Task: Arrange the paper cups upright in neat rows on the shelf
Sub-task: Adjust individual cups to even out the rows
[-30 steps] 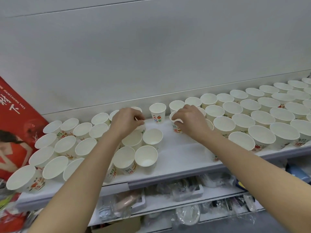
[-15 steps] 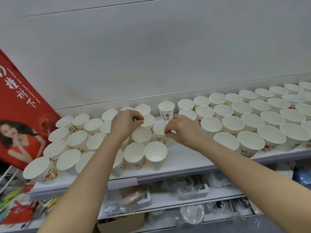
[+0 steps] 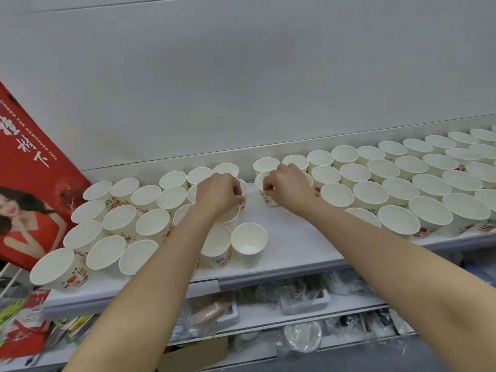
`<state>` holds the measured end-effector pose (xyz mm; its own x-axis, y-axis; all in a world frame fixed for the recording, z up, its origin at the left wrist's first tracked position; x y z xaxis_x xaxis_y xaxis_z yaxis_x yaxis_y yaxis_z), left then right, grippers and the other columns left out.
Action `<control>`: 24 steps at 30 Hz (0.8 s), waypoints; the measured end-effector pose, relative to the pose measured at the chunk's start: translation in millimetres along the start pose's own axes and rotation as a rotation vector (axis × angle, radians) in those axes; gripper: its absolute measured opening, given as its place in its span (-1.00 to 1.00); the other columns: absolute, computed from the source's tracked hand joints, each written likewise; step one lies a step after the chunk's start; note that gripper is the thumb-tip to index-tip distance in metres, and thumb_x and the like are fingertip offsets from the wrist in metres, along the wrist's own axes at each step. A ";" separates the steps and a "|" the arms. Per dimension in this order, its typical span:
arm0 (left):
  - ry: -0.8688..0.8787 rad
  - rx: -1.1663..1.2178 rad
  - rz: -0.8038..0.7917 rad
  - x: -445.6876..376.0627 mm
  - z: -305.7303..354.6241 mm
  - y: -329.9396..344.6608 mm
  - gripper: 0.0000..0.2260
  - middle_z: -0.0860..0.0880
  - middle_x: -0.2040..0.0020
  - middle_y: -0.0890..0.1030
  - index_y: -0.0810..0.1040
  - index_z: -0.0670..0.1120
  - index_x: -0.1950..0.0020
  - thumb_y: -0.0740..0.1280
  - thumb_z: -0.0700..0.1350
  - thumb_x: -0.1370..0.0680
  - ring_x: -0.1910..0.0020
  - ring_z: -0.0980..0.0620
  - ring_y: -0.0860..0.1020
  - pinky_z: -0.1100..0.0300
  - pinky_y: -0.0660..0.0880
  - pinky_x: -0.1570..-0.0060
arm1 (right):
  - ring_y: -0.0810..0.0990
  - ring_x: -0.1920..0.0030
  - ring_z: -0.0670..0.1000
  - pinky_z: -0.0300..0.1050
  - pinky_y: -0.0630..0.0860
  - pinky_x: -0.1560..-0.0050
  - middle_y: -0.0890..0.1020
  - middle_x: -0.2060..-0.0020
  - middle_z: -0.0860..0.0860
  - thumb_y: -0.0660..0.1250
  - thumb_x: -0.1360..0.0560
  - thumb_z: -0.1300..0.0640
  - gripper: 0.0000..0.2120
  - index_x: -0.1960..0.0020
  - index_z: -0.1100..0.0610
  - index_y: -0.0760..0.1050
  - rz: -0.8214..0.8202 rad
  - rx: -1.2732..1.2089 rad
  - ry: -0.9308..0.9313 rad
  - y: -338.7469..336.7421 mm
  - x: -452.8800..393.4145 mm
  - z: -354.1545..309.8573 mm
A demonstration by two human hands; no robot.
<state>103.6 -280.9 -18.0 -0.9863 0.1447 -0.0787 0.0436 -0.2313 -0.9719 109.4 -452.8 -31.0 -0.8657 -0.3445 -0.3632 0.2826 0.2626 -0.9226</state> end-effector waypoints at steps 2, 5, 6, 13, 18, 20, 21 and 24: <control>0.005 -0.022 0.004 0.6 0.1 1.1 -0.95 0.03 0.23 0.64 0.65 0.04 0.22 0.40 -0.04 -0.43 0.16 -0.05 0.58 0.21 0.34 0.32 | 0.49 0.17 0.12 -0.09 0.15 0.19 0.63 0.33 0.00 0.35 -0.37 0.25 -0.89 0.29 0.10 0.60 -0.012 -0.020 0.001 0.8 4.5 2.7; 0.030 -0.050 0.026 1.7 1.8 0.0 -0.92 0.02 0.22 0.64 0.66 0.02 0.18 0.36 -0.09 -0.44 0.16 -0.06 0.58 0.21 0.31 0.34 | 0.50 0.14 0.08 -0.03 0.28 0.16 0.62 0.32 -0.01 0.37 -0.37 0.25 -0.90 0.26 0.08 0.61 -0.012 -0.067 -0.001 -1.3 9.0 8.4; 0.039 -0.056 0.040 2.3 3.0 -1.1 -0.91 0.01 0.22 0.64 0.66 0.01 0.18 0.35 -0.11 -0.44 0.16 -0.07 0.58 0.21 0.30 0.35 | 0.50 0.13 0.07 -0.02 0.32 0.15 0.62 0.31 -0.01 0.38 -0.37 0.25 -0.90 0.25 0.08 0.61 -0.011 -0.081 -0.002 -2.7 10.2 8.9; 0.080 0.000 0.169 11.1 9.5 -19.2 -0.86 0.06 0.12 0.65 0.68 0.03 0.08 0.33 -0.14 -0.48 0.06 -0.01 0.55 0.17 0.38 0.28 | 0.51 0.03 0.11 -0.05 0.36 0.06 0.67 0.10 0.02 0.45 -0.39 0.20 -0.82 0.00 0.08 0.64 0.070 -0.171 0.046 -13.1 18.0 13.4; 0.097 0.053 0.242 22.7 8.5 -36.0 -0.91 0.12 0.15 0.56 0.68 0.09 0.08 0.38 -0.07 -0.51 0.07 0.06 0.48 0.15 0.37 0.22 | 0.52 0.17 0.01 -0.03 0.48 0.18 0.65 0.25 -0.11 0.48 -0.37 0.15 -0.93 0.16 0.03 0.65 0.253 -0.363 0.012 -35.8 58.0 -8.3; 0.092 0.069 0.234 26.0 4.8 -36.6 -0.93 0.12 0.12 0.58 0.67 0.12 0.09 0.40 -0.04 -0.51 0.05 0.05 0.50 0.14 0.41 0.19 | 0.53 0.16 -0.02 -0.06 0.49 0.15 0.67 0.22 -0.12 0.48 -0.39 0.10 -0.95 0.15 0.03 0.66 0.210 -0.427 -0.100 -36.5 87.3 -25.1; 0.089 0.078 0.231 27.7 4.0 -36.7 -0.94 0.12 0.11 0.59 0.67 0.12 0.09 0.40 -0.02 -0.51 0.04 0.05 0.51 0.14 0.42 0.18 | 0.54 0.15 -0.02 -0.08 0.49 0.13 0.68 0.19 -0.12 0.48 -0.39 0.07 -0.92 0.14 0.04 0.67 0.185 -0.460 -0.140 -35.4 100.2 -33.1; 0.078 0.096 0.236 34.0 6.4 -38.6 -0.94 0.11 0.09 0.62 0.68 0.12 0.09 0.41 -0.02 -0.50 0.04 0.04 0.53 0.14 0.41 0.17 | 0.48 0.13 -0.01 -0.14 0.45 0.14 0.68 0.15 -0.10 0.50 -0.36 -0.01 -0.81 0.08 0.05 0.67 0.103 -0.481 -0.222 -26.0 122.4 -54.0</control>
<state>67.3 -273.2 18.2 -0.9354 0.1489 -0.3207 0.2515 -0.3575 -0.8994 -26.3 -453.2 -44.5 -0.7208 -0.4635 -0.5154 0.0955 0.6701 -0.7361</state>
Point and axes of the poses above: each hand's wrist, its own x-axis away from the middle knuckle, its own y-axis out of the palm, z = x × y, the point moved 3 cm from there along -x, towards the middle knuckle
